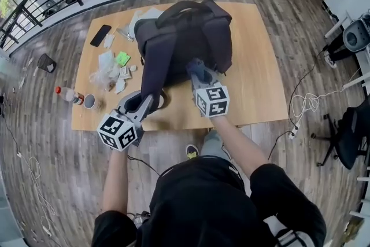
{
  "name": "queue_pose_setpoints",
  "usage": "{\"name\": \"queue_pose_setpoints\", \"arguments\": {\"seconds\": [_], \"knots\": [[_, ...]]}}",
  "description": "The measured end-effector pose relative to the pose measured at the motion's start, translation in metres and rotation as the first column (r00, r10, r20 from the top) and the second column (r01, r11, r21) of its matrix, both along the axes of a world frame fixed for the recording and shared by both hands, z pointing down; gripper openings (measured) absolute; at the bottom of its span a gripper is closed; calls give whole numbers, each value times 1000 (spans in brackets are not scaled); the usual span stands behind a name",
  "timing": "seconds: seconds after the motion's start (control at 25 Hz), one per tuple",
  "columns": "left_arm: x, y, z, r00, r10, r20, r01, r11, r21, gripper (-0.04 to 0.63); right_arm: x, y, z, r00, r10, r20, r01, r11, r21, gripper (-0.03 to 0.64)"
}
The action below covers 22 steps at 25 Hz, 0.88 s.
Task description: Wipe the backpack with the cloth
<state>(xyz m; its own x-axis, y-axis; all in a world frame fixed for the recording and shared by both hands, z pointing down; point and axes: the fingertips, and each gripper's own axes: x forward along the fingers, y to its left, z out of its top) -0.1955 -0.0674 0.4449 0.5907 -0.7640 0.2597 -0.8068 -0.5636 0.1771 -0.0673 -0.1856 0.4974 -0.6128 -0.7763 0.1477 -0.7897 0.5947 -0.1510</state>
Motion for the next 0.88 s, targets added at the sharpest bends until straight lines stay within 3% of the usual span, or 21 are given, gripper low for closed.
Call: {"name": "queue_pose_setpoints", "arguments": {"seconds": [0.08, 0.16, 0.28, 0.36, 0.44, 0.56, 0.68, 0.8, 0.88], "knots": [[-4, -6, 3, 998, -62, -7, 62, 998, 0, 80, -32, 26, -8, 982, -186, -42, 188, 981, 39, 37], [-9, -7, 7, 992, -128, -7, 128, 992, -3, 108, -41, 38, -14, 963, -248, -108, 256, 964, 76, 37], [-18, 0, 9, 975, -222, -2, 222, 975, 11, 121, -8, 24, -21, 977, -173, -120, 184, 979, 86, 37], [-16, 9, 7, 968, -252, 10, 252, 967, 32, 127, 35, 9, -47, 983, -100, -152, 125, 979, 162, 37], [-4, 16, 4, 968, -248, 36, 245, 967, 62, 127, 78, -6, -99, 985, -34, -169, 84, 951, 298, 37], [31, 13, -2, 978, -193, 78, 185, 978, 99, 127, 112, -34, -189, 986, 13, -165, 71, 868, 492, 37], [76, -2, -4, 989, -138, 62, 132, 987, 87, 127, 107, -55, -224, 975, -19, -223, 146, 810, 568, 38], [111, -24, -3, 993, -115, 36, 112, 992, 62, 127, 97, -54, -190, 968, -87, -236, 210, 797, 567, 37], [128, -44, -3, 992, -127, 0, 127, 991, 42, 127, 102, -51, -143, 963, -112, -245, 223, 843, 489, 37]]}}
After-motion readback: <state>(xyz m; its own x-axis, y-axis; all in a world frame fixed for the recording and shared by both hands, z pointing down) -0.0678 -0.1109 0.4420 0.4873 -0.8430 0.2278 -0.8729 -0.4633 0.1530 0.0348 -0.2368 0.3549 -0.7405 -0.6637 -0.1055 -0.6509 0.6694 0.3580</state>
